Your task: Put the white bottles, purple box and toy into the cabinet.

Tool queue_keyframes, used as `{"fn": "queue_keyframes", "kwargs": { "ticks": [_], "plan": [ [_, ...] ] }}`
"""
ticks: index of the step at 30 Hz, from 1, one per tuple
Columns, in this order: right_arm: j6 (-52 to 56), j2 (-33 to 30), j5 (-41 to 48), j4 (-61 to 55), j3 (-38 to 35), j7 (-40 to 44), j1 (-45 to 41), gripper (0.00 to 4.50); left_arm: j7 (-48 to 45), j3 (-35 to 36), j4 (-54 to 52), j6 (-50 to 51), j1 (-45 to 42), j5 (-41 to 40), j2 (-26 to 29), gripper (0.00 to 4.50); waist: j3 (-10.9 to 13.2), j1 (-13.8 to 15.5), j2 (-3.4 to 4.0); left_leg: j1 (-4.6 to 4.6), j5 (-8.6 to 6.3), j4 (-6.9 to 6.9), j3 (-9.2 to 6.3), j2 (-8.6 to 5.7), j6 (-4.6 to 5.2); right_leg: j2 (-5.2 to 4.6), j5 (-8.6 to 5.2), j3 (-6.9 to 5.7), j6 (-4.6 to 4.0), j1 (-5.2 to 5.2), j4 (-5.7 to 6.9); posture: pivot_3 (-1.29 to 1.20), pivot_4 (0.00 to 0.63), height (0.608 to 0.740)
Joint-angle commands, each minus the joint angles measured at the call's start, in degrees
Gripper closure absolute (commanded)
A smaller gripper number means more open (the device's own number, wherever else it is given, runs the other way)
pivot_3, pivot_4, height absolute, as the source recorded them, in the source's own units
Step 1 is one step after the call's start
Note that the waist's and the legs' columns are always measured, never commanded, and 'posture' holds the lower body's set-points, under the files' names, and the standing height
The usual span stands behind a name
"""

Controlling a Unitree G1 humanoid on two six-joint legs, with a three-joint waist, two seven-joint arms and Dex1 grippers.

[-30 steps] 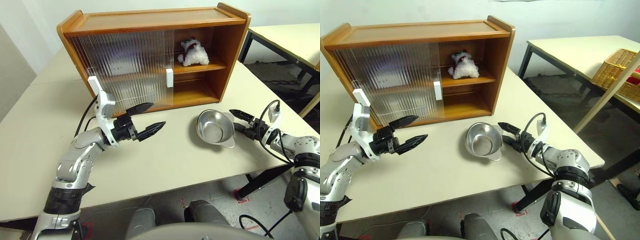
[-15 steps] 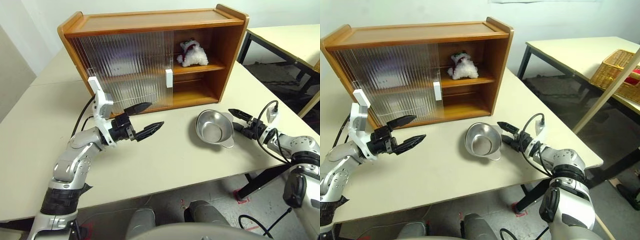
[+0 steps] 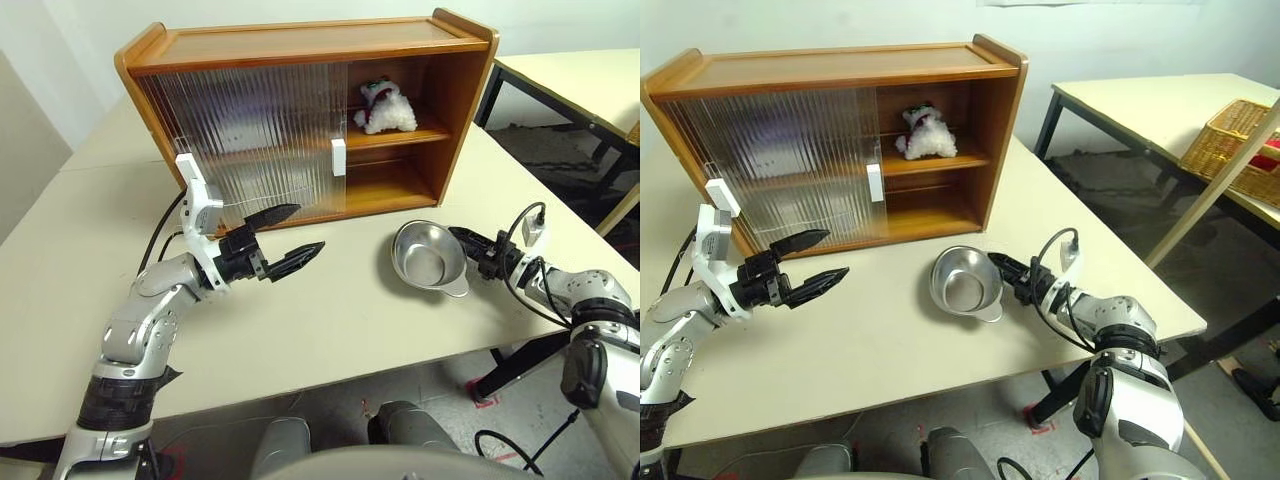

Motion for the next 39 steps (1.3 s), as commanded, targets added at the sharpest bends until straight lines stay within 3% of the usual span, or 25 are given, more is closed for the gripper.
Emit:
{"fn": "queue_keyframes", "kwargs": {
  "ticks": [1,2,18,32,39],
  "plan": [
    [-1.95,-0.87,-1.70,1.85,0.47,-0.49,-0.50,4.32,0.17,-0.41,-0.50,0.34,-0.37,0.00,-0.11,0.00,0.00,-0.02,-0.10,0.03,0.00,0.01,0.00,0.00,0.00,0.00,0.00,0.00,0.00,0.06,-0.02,-0.04,0.000,0.740],
    [-2.03,-0.96,-1.85,2.06,0.46,-0.33,-0.62,4.48,0.18,-0.45,-0.48,0.34,-0.42,0.02,-0.18,0.00,0.01,-0.02,-0.11,0.06,0.00,0.03,0.01,0.00,0.00,0.00,0.00,0.00,0.00,0.11,-0.03,-0.04,0.000,0.740],
    [0.02,0.50,0.21,2.51,-1.04,0.11,-3.84,4.48,-0.03,-0.98,-0.04,0.27,-0.95,0.35,-0.67,0.00,0.04,-0.06,-0.09,0.06,-0.02,-0.03,-0.01,-0.01,-0.04,-0.02,-0.03,0.07,-0.05,0.09,-0.09,-0.05,0.000,0.740],
    [-1.82,8.03,5.05,2.33,-7.72,-8.04,-11.36,4.48,-0.24,-1.45,0.10,-0.27,-0.87,0.60,-0.96,0.00,0.09,-0.01,-0.01,-0.18,-0.20,-0.17,-0.01,0.00,0.08,0.03,-0.02,0.06,-0.45,-0.46,-0.07,-0.04,0.000,0.740],
    [-9.76,11.71,7.21,4.78,-12.55,-14.73,-13.97,4.48,-0.48,-1.61,0.14,-0.45,-0.88,0.86,-0.89,0.00,0.09,0.34,-0.01,-0.22,-0.42,-0.15,-0.01,-0.01,0.21,0.04,-0.18,0.06,-0.62,-0.47,-0.04,-0.04,0.000,0.740]
  ]
}}
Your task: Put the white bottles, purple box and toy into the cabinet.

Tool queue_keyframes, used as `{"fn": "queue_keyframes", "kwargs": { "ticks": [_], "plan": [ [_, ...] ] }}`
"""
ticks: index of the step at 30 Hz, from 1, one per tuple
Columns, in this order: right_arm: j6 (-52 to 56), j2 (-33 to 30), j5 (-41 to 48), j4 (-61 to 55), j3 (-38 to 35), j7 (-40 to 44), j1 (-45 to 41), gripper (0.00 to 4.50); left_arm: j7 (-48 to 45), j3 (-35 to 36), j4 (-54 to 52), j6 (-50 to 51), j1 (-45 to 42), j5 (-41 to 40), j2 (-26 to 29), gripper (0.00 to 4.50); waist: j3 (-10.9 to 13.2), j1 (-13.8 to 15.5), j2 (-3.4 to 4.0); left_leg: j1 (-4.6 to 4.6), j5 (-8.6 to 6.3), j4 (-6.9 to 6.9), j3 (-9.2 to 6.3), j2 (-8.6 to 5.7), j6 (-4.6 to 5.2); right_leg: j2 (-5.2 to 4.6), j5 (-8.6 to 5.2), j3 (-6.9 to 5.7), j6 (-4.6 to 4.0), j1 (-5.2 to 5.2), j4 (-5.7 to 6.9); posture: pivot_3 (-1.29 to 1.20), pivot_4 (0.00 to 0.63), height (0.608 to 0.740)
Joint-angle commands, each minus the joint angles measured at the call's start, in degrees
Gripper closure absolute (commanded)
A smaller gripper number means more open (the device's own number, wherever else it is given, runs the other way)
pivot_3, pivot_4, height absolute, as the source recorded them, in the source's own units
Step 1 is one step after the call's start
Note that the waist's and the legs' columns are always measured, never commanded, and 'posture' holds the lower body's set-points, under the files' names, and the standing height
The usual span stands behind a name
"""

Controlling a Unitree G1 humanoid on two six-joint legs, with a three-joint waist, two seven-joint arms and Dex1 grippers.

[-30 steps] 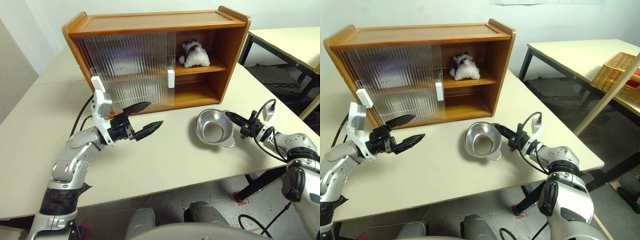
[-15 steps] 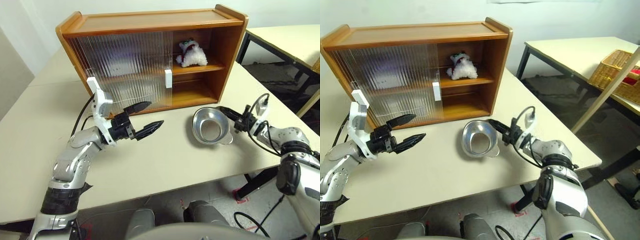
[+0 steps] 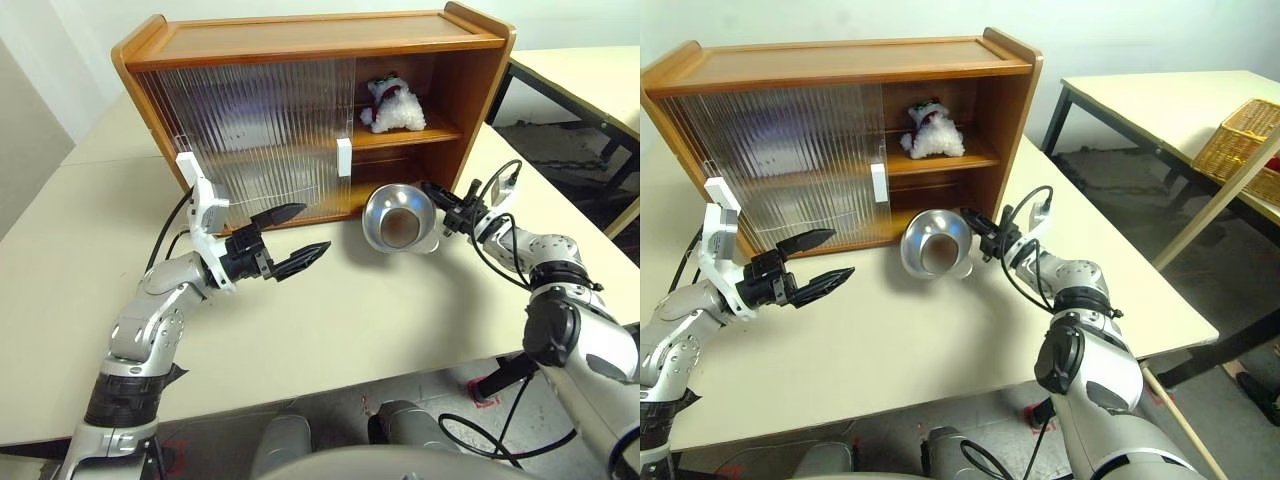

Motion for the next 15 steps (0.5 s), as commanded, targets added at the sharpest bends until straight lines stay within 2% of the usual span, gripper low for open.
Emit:
{"fn": "queue_keyframes", "kwargs": {
  "ticks": [1,15],
  "plan": [
    [-5.71,1.88,1.96,1.32,-3.30,-4.52,-1.93,4.48,-0.28,-0.58,0.03,-0.39,-0.08,0.59,0.05,0.00,0.00,0.04,0.00,0.00,-0.01,0.00,0.00,0.00,0.01,0.00,-0.01,0.00,0.00,0.00,0.01,-0.04,0.000,0.740],
    [-26.58,10.77,4.92,2.81,-9.23,-15.89,-5.75,4.48,-0.22,-0.03,-0.41,0.07,0.07,0.33,0.70,0.00,0.01,-0.02,0.02,0.06,-0.04,0.01,-0.12,0.04,0.03,0.00,-0.01,0.00,0.05,-0.05,0.10,-0.04,0.000,0.740]
  ]
}}
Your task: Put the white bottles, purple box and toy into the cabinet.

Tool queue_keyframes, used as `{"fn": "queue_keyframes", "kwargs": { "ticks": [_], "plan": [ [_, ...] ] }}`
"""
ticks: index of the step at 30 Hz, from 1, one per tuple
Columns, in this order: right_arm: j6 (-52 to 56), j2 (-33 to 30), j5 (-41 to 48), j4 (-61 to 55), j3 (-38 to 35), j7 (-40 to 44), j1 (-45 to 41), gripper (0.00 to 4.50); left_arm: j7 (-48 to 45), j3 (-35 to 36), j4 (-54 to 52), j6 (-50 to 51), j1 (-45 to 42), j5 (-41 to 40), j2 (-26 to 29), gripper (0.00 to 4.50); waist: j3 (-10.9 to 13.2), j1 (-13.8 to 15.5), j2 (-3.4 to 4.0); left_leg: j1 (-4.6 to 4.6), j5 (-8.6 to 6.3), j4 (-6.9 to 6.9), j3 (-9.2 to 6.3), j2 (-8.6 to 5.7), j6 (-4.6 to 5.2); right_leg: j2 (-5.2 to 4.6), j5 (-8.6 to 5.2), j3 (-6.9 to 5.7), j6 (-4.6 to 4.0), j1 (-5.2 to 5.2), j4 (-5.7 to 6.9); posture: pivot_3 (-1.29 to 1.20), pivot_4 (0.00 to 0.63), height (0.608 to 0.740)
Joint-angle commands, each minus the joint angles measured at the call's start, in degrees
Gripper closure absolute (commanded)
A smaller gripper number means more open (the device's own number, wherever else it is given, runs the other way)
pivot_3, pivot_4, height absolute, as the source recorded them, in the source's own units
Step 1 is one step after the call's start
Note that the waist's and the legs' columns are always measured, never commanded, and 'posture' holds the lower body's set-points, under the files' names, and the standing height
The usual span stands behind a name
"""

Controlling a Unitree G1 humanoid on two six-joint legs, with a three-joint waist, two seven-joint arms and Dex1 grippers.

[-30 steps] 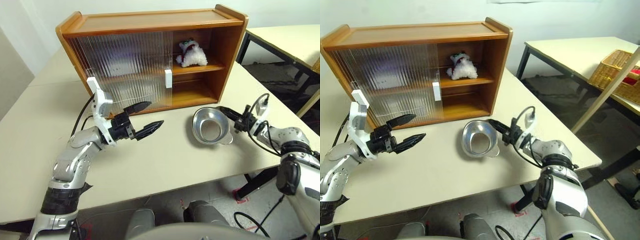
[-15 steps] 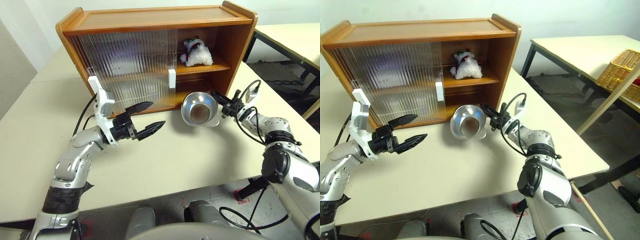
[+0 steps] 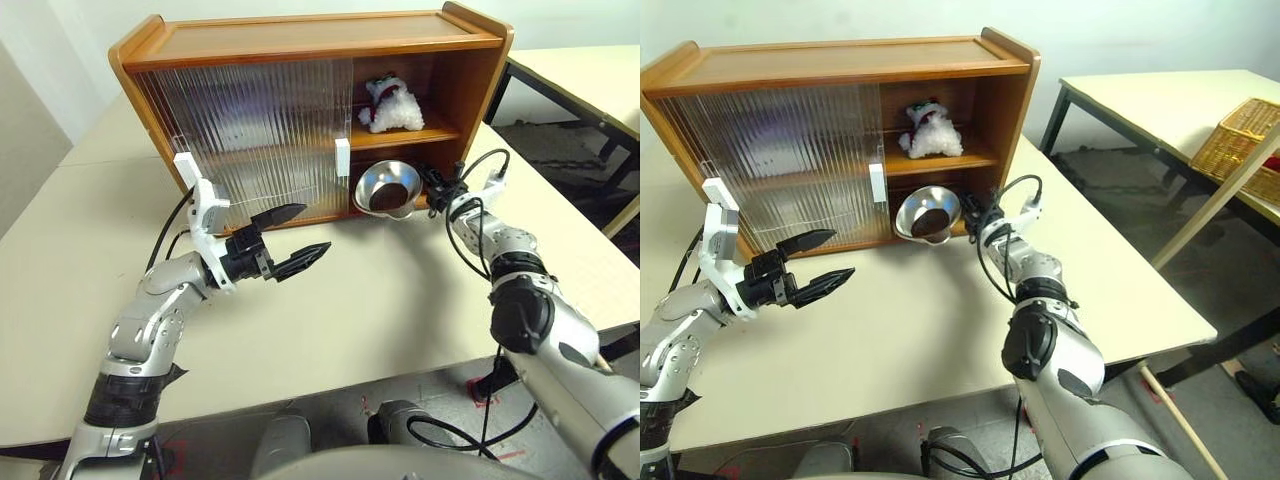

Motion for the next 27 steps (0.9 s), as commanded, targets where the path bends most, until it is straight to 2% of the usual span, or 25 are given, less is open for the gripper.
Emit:
{"fn": "queue_keyframes", "kwargs": {
  "ticks": [1,9,27],
  "plan": [
    [-6.43,1.39,1.70,1.15,-1.97,-3.02,-1.11,4.48,-0.09,0.10,-0.48,0.13,0.10,0.20,0.56,0.00,0.00,0.05,0.01,0.00,-0.01,0.00,-0.03,0.01,0.00,0.00,0.00,0.00,0.00,0.00,0.00,-0.03,0.000,0.740],
    [-18.63,3.47,1.54,4.18,-3.37,-5.13,-1.34,4.48,0.03,0.48,-0.84,0.49,0.10,-0.11,1.30,0.00,0.01,0.12,0.01,-0.04,-0.06,0.00,-0.22,0.06,-0.06,-0.03,0.11,-0.03,0.16,-0.07,0.00,-0.03,0.000,0.740],
    [-28.13,5.90,6.42,9.64,-7.46,-5.80,-5.00,4.48,0.26,1.87,-2.02,1.76,0.23,-0.95,3.58,0.00,0.02,0.05,0.04,-0.07,-0.08,0.00,-0.39,0.14,-0.05,-0.02,0.21,-0.04,-0.07,-0.20,0.00,-0.01,0.000,0.740]
  ]
}}
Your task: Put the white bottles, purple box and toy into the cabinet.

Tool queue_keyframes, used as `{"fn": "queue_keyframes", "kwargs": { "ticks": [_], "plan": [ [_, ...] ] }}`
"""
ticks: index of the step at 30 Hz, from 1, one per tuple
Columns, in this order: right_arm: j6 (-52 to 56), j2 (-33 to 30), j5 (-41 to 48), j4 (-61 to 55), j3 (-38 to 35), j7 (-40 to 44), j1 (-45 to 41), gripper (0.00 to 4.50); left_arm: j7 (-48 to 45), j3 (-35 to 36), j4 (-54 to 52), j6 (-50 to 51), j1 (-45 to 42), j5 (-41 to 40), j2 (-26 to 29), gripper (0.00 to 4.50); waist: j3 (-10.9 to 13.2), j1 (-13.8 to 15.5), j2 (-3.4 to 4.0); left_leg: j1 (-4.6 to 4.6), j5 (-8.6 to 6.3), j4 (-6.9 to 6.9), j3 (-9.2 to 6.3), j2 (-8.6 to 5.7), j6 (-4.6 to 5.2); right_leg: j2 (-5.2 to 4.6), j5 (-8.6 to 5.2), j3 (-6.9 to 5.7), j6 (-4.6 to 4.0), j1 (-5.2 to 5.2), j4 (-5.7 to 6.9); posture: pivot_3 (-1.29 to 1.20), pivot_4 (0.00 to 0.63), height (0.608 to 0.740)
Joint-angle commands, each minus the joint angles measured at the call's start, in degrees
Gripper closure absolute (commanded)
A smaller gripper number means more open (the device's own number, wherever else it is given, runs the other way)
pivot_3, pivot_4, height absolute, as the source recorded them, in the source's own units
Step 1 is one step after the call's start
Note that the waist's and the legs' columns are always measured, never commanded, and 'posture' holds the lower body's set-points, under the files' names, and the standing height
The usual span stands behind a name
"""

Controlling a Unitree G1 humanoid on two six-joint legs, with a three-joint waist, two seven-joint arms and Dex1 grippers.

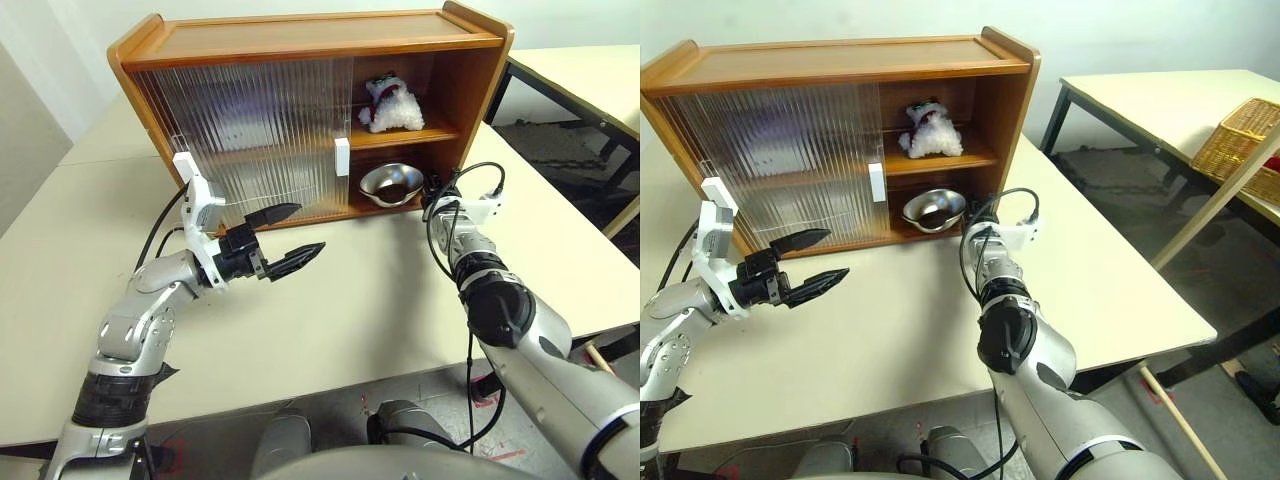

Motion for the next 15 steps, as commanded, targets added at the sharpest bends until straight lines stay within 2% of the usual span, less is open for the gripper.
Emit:
{"fn": "queue_keyframes", "kwargs": {
  "ticks": [1,6,10,15],
  "plan": [
    [-2.23,0.41,1.66,1.33,-1.82,-0.42,-1.76,4.48,0.16,0.69,-1.22,0.95,0.12,-0.55,0.76,0.00,0.00,0.01,0.00,0.00,0.00,0.00,-0.01,0.01,0.00,0.00,0.01,0.00,-0.01,-0.01,0.00,-0.01,0.000,0.740],
    [-2.57,0.28,0.70,2.15,-1.09,-0.48,-2.19,4.48,0.13,1.12,-1.59,1.32,0.24,-0.50,1.06,0.00,0.01,0.03,0.01,-0.01,0.00,-0.01,-0.07,0.05,0.00,0.00,0.04,0.01,-0.10,-0.03,0.01,-0.01,0.000,0.740],
    [-2.20,-0.06,-0.25,2.21,-0.24,-0.51,-2.46,3.39,0.31,1.18,-1.46,1.22,0.13,-0.37,0.90,0.00,0.01,0.03,0.01,0.00,0.00,-0.01,-0.11,0.07,0.00,0.00,0.06,0.02,-0.12,-0.03,0.02,-0.01,0.000,0.740],
    [-1.83,-0.50,-0.91,2.12,-0.25,-0.32,-2.73,1.59,0.54,0.72,-1.14,0.78,-0.07,-0.06,0.30,0.00,0.01,0.03,0.01,0.00,0.00,0.00,-0.14,0.07,0.00,0.00,0.08,0.02,-0.16,-0.02,0.02,-0.01,0.000,0.740]
  ]
}}
